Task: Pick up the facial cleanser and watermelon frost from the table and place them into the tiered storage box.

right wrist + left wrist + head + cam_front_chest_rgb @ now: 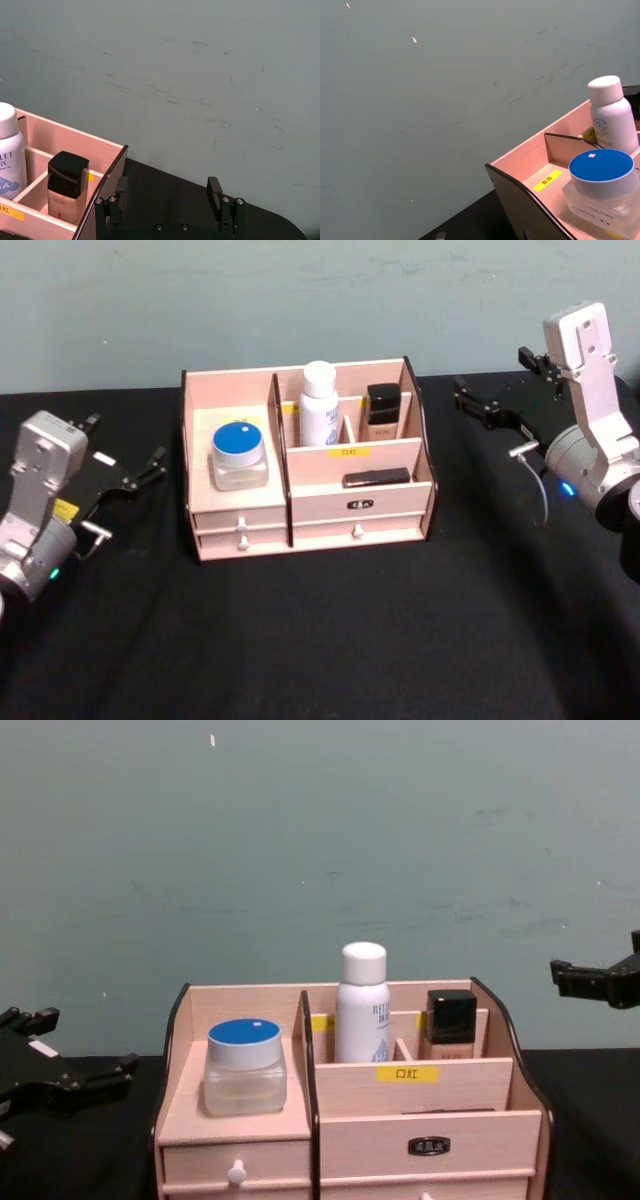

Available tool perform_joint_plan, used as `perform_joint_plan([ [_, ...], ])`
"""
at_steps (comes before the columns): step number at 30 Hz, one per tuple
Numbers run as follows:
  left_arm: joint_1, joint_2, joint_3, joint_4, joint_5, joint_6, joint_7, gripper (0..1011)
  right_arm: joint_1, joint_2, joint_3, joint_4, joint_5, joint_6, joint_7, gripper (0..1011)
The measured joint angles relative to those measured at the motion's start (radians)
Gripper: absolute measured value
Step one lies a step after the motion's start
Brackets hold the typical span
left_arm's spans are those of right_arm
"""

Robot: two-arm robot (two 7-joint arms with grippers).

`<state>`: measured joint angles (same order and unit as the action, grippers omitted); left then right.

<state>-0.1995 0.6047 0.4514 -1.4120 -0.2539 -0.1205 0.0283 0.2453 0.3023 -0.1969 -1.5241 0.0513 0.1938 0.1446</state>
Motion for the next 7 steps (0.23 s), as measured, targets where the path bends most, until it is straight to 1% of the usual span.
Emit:
perform_joint_plan([
  [7, 0.000, 0.000, 0.000, 0.000, 0.000, 0.000, 0.000, 1010, 0.000, 0.000, 0.000, -0.001, 0.001, 0.000, 0.000, 1000],
])
